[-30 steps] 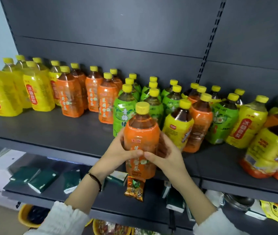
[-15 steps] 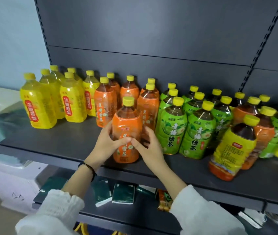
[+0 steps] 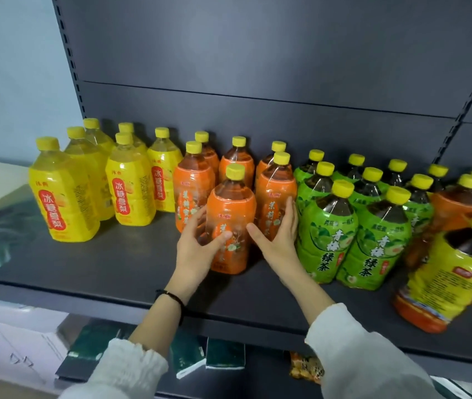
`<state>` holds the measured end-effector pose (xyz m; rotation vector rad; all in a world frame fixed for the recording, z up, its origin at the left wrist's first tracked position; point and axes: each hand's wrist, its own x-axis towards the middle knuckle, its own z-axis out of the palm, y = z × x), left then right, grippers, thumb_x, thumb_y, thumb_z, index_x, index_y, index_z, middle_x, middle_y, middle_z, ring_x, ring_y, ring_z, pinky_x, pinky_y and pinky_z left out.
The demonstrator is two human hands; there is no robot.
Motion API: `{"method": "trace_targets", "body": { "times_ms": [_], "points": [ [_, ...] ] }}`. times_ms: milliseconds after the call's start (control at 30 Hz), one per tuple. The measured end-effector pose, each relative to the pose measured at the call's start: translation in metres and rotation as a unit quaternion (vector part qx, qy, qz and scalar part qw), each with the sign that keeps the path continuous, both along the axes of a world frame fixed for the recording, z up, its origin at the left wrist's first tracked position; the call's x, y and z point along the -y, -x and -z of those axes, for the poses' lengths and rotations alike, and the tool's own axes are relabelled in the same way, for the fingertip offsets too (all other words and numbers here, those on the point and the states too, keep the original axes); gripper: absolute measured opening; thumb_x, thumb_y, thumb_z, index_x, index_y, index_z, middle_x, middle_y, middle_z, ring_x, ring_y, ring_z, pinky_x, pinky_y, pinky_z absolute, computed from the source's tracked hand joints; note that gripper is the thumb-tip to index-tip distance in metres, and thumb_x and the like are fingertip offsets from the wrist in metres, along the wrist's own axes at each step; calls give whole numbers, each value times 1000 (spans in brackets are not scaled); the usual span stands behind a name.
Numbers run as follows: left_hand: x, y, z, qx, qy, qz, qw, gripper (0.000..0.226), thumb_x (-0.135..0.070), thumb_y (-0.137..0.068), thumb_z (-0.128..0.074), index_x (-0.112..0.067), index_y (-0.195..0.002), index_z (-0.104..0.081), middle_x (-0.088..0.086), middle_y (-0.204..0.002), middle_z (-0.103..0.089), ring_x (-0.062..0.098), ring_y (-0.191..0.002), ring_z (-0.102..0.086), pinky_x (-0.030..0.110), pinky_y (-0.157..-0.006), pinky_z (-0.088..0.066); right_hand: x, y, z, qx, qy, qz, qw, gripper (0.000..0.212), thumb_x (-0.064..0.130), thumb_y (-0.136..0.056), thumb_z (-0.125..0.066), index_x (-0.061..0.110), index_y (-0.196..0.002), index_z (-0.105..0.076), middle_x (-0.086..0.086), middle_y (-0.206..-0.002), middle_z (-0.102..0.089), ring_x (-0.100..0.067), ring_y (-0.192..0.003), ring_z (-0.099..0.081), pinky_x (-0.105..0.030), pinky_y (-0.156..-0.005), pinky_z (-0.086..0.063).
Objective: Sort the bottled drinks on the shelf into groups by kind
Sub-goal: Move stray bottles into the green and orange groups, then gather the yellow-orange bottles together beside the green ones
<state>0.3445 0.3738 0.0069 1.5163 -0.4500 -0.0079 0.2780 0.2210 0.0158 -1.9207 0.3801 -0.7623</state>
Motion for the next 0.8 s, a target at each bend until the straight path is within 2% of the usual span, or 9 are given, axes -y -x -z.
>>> {"method": "trace_targets", "body": {
  "times_ms": [100,167,233,300,367,433,533,633,800],
  "points": [
    [17,-8,1,36,-15,-48,998,62,-34,-76,-77,-41,-127,-43,-13,-127,-50,8,-119,-50,40,-102,-45,0,-5,3,5,4,17,1000,107,47,-77,-73,35,-151,3,12,-159,7,-10,-146,1,-36,-116,-12],
    [28,-15,1,58,-37,-86,994,70,-42,-75,-76,-31,-135,-43,-4,-135,-43,16,-127,-44,42,-106,-41,0,-7,7,10,11,33,999,97,45,-84,-67,32,-152,1,9,-160,6,-10,-147,0,-35,-116,-10],
    [35,-22,-1,69,-74,-121,988,76,-44,-76,-74,-23,-142,-41,5,-135,-38,20,-129,-37,37,-109,-35,1,-11,10,14,17,52,998,87,43,-90,-59,28,-153,-1,6,-161,5,-10,-147,0,-36,-119,-10],
    [38,-27,-6,116,-137,-180,967,77,-51,-75,-72,-21,-141,-45,11,-130,-40,27,-124,-35,36,-104,-35,1,-17,11,24,16,72,997,81,38,-93,-57,24,-153,-4,3,-161,1,-7,-145,-3,-37,-120,-12],
    [38,-33,-7,161,-197,-248,935,84,-66,-67,-68,-25,-137,-48,16,-133,-41,36,-122,-35,45,-100,-36,0,-21,12,31,13,84,996,82,39,-91,-58,24,-153,-5,1,-161,-1,-3,-141,-4,-35,-119,-12],
    [40,-43,-7,135,-210,-300,921,105,-82,-54,-61,-27,-141,-40,19,-140,-37,41,-126,-35,53,-98,-36,1,-23,14,38,11,85,996,85,43,-86,-57,25,-152,-5,2,-160,-3,-1,-139,-4,-32,-116,-13],
    [41,-56,-4,62,-201,-302,930,133,-90,-41,-57,-25,-150,-16,19,-150,-26,43,-134,-30,60,-101,-33,3,-23,16,37,22,72,996,84,38,-89,-60,24,-152,-6,2,-160,-2,0,-139,-4,-27,-113,-13],
    [45,-67,0,15,-184,-259,948,137,-78,-46,-69,-23,-152,-2,17,-152,-23,41,-137,-28,62,-103,-33,4,-23,19,26,45,75,996,89,40,-87,-62,23,-153,-4,2,-160,2,-1,-139,-1,-27,-113,-10],
    [55,-67,-1,3,-175,-292,940,137,-79,-46,-68,-24,-152,-1,16,-150,-25,40,-135,-29,62,-100,-34,4,-27,22,19,61,94,993,94,39,-85,-66,25,-152,-2,3,-160,3,-9,-144,0,-32,-116,-6]
  ]
}}
